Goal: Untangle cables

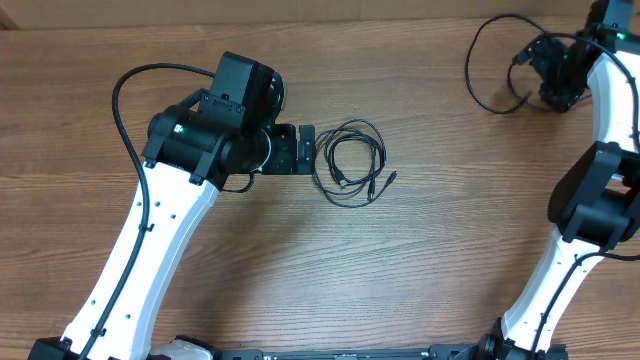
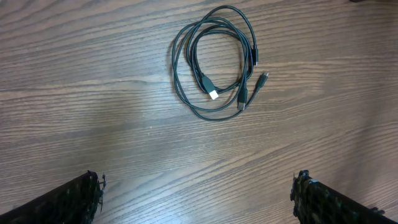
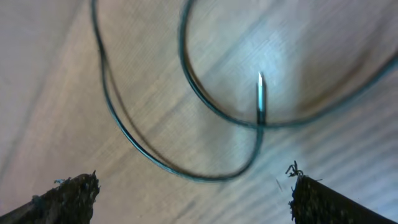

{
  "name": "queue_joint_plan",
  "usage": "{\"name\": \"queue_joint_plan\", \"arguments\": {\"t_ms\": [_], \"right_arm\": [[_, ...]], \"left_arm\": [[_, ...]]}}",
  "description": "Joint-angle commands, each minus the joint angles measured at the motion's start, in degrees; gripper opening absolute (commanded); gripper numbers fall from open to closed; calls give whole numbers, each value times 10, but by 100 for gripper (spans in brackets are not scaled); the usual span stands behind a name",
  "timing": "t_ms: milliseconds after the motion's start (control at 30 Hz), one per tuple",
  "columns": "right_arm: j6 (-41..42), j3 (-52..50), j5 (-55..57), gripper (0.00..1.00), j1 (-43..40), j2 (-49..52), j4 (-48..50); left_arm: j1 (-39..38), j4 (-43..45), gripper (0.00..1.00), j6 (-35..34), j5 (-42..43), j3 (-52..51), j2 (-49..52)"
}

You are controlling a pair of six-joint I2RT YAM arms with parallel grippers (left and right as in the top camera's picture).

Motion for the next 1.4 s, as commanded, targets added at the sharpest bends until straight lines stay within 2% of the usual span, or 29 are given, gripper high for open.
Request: {"name": "queue_joint_plan", "arguments": {"t_ms": [0,300,1033,1233,1367], "right_arm": [[12,-31,0,100,22,-12,4],[134,-166,4,96,72,-12,121],[135,-214,47,93,85,14,323],[110,-196,24,99,78,7,327],[101,-160,17,100,64,-19,277]], "left_arm": [[-1,0,100,-8,-3,2,1],[-1,-2,100,-8,-3,2,1],[-1,-3,100,-8,-4,2,1],[-1,-4,99,-8,-4,2,1],[-1,-3,100,-8,-4,2,1]]}}
